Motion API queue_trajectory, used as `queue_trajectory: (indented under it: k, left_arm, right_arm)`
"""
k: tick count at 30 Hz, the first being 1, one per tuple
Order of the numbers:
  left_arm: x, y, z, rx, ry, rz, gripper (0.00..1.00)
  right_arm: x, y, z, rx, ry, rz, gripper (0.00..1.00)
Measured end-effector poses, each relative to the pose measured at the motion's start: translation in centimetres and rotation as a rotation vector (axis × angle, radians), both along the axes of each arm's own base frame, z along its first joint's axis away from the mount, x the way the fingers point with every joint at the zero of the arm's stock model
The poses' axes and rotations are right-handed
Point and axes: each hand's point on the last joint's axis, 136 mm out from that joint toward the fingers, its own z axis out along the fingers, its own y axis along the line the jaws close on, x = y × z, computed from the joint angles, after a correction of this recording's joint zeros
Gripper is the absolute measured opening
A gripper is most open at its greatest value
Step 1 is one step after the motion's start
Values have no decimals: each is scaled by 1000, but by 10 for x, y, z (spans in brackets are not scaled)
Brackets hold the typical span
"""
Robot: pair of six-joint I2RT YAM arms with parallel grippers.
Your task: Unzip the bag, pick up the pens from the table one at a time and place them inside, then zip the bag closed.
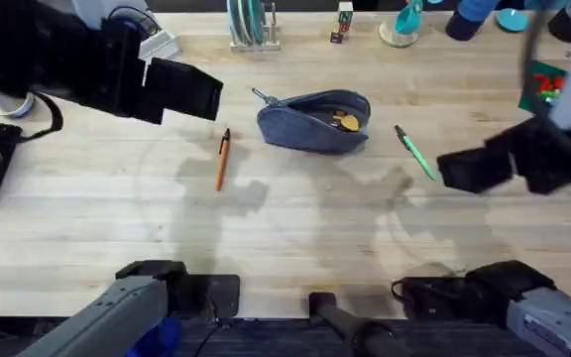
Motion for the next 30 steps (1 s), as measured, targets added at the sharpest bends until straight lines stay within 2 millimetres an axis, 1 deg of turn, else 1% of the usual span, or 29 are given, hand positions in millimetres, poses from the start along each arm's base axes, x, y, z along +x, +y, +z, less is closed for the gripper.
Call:
queue_trajectory:
  k: [4,8,12,16,21,30]
  left_arm:
    - [0,0,0,0,0,0,995]
    - [0,0,0,0,0,0,995]
    - [0,0,0,0,0,0,995]
    - [0,0,0,0,0,0,995]
    - [0,0,0,0,0,0,996]
    - [0,0,0,0,0,0,995]
  right_arm:
    - [17,3,-20,-16,95,-21,996]
    - [26,5,-39,-39,185,-19,996]
    - [40,5,-53,-63,228,-17,996]
    - [55,-4,-66,-78,252,-42,996]
    - [66,-17,-81,-94,297,-67,996]
    - [82,-23,-113,-132,377,-13,996]
